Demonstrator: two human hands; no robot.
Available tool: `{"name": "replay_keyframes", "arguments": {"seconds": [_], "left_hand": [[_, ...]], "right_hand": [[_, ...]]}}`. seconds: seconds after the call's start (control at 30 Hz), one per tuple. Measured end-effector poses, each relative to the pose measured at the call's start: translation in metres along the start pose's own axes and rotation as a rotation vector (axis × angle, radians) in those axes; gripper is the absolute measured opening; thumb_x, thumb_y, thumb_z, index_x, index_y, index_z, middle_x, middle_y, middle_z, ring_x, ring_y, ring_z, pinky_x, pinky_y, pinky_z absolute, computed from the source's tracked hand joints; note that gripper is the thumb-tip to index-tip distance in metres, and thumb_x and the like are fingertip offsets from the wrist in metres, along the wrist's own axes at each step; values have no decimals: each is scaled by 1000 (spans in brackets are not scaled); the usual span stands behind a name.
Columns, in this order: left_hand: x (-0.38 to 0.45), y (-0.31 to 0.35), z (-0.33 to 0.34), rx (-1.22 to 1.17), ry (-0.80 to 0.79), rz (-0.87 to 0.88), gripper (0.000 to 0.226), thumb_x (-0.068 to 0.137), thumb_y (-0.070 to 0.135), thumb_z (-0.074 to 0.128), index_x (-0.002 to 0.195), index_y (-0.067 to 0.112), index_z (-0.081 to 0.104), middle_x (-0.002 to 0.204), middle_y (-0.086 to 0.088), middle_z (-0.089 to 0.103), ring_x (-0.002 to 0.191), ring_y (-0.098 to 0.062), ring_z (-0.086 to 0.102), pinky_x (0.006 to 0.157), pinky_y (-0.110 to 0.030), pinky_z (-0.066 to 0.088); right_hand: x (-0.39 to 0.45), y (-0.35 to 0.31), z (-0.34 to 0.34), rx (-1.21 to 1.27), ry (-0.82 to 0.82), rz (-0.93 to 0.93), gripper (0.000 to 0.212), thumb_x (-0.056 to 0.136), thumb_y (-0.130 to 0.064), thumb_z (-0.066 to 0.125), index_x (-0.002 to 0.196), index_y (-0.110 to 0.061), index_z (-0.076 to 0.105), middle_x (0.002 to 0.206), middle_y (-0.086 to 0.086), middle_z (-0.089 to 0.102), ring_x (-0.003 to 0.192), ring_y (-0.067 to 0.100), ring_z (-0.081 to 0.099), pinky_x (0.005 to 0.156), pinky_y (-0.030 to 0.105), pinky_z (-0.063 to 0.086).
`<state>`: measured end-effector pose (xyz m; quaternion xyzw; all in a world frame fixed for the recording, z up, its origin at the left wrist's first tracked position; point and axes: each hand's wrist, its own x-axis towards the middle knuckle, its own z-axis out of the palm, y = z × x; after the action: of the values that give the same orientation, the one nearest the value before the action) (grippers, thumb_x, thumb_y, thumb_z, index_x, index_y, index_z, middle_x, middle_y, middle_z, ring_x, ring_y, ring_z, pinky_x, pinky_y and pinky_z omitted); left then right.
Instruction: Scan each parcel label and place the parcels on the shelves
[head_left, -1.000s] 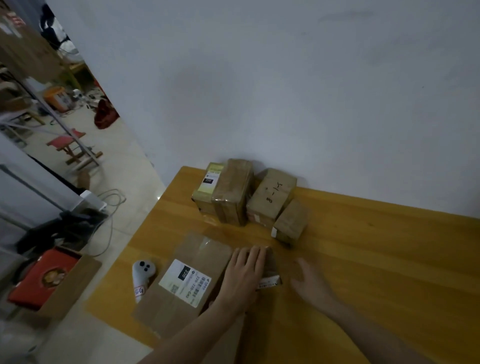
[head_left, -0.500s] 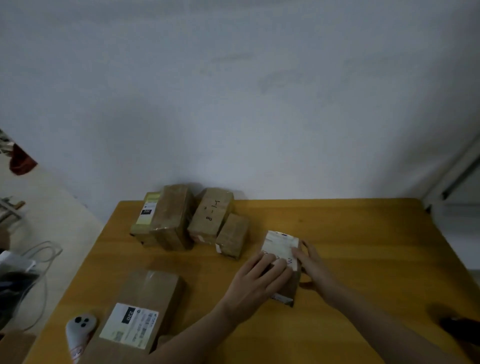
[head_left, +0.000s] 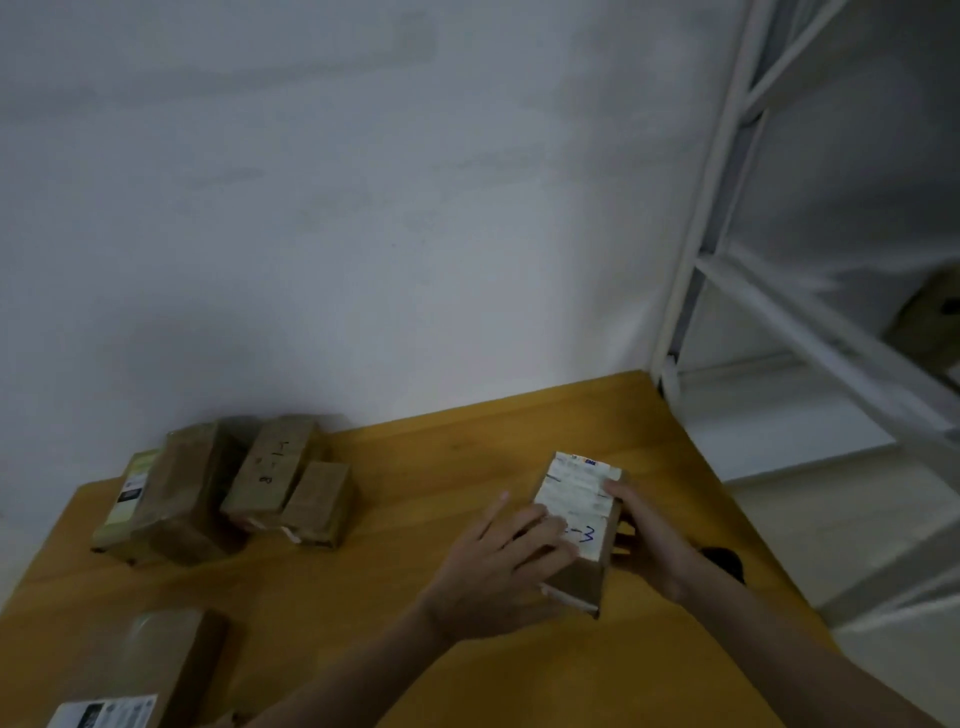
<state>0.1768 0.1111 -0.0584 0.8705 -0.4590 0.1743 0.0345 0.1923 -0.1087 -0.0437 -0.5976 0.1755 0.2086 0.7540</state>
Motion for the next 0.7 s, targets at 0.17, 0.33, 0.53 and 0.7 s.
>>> {"name": "replay_keyframes", "arguments": {"seconds": [0.17, 0.33, 0.53, 0.7], "left_hand": [[45, 39, -12, -255, -85, -372, 67, 95, 66, 25, 143, 22, 40, 144, 2, 46, 125, -14, 48, 93, -39, 52], [84, 80, 2, -326, -308, -523, 107, 75, 82, -10, 146, 16, 36, 142, 1, 47, 116, -11, 51, 83, -22, 38], [99, 117, 23, -685, -478, -649, 75, 88, 73, 12, 137, 28, 46, 123, 8, 58, 96, -5, 53, 75, -19, 45], [103, 139, 29, -1433, -420, -923, 62, 90, 58, 44, 141, 25, 35, 129, 9, 57, 112, -5, 59, 89, -21, 51]], "right_hand": [[-29, -16, -67, -127, 44, -146, 25, 91, -38, 57, 115, -31, 61, 106, 2, 71, 97, 25, 68, 78, 41, 56], [-48, -25, -109, -250, 14, -228, 25, 91, -35, 62, 115, -30, 59, 105, -1, 71, 91, 16, 71, 67, 26, 54], [-48, -22, -145, -327, -3, -280, 35, 83, -37, 67, 117, -35, 60, 112, -1, 67, 95, 15, 69, 78, 34, 58], [-45, -8, -158, -308, -58, -247, 42, 81, -43, 64, 122, -39, 56, 116, -2, 65, 96, 14, 68, 77, 33, 58]]}}
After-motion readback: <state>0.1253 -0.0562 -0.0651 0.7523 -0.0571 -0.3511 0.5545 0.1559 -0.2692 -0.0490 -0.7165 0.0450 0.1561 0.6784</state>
